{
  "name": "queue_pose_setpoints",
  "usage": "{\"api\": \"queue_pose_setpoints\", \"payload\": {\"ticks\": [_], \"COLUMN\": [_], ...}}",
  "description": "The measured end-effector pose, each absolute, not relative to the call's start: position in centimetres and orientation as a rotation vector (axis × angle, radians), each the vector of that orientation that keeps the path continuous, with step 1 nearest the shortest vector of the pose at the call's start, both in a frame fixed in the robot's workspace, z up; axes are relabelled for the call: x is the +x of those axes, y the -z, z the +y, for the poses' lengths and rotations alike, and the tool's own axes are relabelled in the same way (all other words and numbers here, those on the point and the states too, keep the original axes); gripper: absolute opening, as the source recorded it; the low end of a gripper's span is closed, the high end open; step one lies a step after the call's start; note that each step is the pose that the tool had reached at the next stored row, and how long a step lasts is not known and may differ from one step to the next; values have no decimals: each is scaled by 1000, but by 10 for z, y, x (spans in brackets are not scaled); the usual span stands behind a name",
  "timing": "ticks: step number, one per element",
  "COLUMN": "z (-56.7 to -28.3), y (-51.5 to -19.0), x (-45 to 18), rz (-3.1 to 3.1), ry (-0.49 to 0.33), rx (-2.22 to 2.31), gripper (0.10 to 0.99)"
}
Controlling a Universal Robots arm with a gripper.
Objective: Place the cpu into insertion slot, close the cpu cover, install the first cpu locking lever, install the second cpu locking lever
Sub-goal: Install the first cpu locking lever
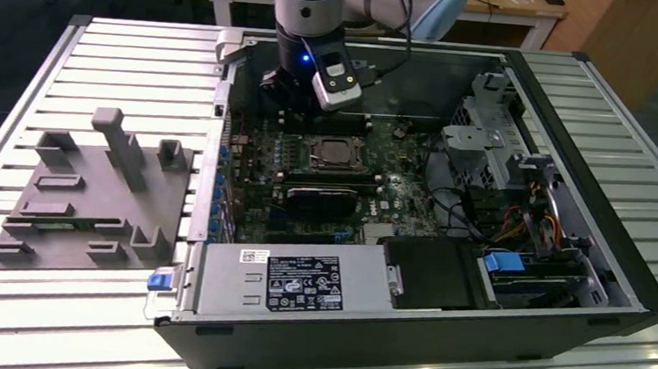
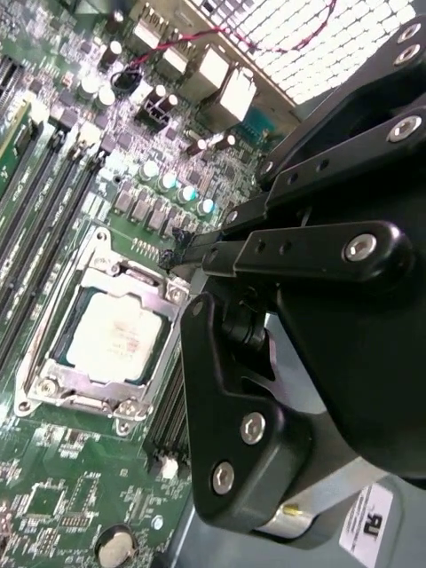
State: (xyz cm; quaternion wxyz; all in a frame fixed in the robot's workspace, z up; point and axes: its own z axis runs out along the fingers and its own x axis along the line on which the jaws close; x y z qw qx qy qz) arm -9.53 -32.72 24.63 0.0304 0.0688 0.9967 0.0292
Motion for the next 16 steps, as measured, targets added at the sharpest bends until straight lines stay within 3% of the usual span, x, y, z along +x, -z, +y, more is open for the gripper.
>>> {"api": "queue_pose_setpoints", "payload": {"ticks": [16], "z": [-327], "y": [-246], "x": [-109], "rz": [3074], "ry": [-125], "rx": [213], "gripper": [102]}}
